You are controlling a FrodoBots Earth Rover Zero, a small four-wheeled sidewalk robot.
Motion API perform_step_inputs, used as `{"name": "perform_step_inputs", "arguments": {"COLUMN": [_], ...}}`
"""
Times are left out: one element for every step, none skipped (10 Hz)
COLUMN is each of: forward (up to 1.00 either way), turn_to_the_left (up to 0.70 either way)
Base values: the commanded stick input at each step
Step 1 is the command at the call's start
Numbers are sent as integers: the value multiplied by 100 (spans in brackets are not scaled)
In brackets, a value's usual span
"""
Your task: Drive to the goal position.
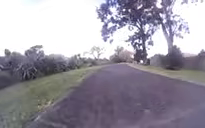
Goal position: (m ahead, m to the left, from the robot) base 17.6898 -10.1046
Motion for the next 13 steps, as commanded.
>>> {"name": "perform_step_inputs", "arguments": {"forward": [85, 85, 85, 85, 85, 85, 85, 85, 85, 85, 85, 85, 85], "turn_to_the_left": [0, 0, 0, 0, 0, 0, -5, -17, -27, -34, -34, -34, -34]}}
